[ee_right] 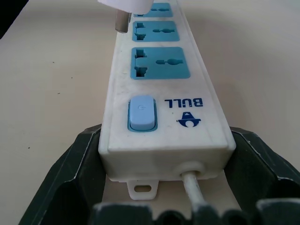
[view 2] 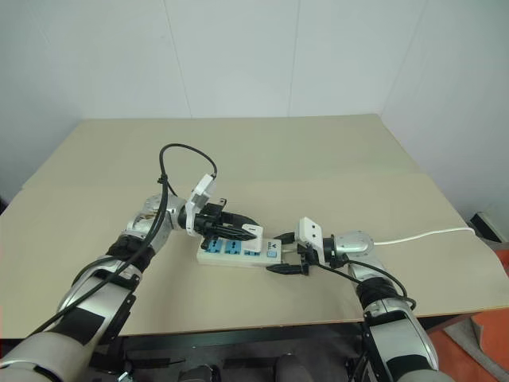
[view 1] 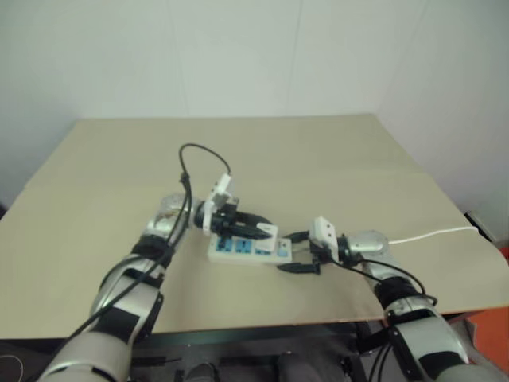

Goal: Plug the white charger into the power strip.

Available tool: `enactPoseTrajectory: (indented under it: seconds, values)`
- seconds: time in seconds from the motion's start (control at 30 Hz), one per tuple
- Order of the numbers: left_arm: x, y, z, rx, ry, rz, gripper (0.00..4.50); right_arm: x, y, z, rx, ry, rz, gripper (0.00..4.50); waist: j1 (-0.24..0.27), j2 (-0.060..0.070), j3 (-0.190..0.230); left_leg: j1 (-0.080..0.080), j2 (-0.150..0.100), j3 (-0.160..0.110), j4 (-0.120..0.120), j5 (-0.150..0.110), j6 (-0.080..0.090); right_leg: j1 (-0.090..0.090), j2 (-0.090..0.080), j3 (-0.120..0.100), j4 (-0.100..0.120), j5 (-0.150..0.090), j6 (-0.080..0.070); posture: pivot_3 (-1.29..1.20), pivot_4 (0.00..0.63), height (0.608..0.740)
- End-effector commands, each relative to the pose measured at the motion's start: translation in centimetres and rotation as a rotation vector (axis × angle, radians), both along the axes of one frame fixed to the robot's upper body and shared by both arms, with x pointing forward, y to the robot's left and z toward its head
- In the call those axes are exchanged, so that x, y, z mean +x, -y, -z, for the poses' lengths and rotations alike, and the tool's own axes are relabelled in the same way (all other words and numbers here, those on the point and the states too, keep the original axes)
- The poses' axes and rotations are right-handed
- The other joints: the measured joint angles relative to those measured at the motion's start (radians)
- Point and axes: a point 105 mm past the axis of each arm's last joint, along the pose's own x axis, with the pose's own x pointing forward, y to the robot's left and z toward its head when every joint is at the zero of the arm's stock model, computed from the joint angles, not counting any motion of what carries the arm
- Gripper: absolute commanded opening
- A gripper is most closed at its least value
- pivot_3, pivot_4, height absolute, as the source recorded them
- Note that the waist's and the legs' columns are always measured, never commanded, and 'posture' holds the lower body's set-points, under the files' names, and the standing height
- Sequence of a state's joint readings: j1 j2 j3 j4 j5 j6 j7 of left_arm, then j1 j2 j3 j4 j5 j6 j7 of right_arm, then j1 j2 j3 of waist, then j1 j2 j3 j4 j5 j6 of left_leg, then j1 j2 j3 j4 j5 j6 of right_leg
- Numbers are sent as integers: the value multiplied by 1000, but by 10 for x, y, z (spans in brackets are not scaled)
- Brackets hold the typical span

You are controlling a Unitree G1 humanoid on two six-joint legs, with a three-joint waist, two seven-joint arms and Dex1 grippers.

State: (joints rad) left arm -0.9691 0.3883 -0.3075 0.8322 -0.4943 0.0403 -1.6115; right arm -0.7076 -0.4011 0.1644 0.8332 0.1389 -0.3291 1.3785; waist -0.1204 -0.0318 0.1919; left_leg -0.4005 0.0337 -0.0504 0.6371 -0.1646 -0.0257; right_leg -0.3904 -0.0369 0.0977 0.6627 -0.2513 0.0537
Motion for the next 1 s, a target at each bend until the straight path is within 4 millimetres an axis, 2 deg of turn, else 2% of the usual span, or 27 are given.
enactPoseTrajectory:
  seconds: [0.03,1.0]
  values:
    - [3,2,-12,-2,61,7,1012,-6,-3,14,-47,-82,-26,3418,0,0,0,0,0,0,0,0,0,0,0,0,0,0,0,0,150,740]
    - [13,8,5,77,95,-18,1012,-5,-4,15,-58,-52,-17,3418,-4,0,0,0,0,0,-3,0,0,0,0,0,-3,0,0,0,150,740]
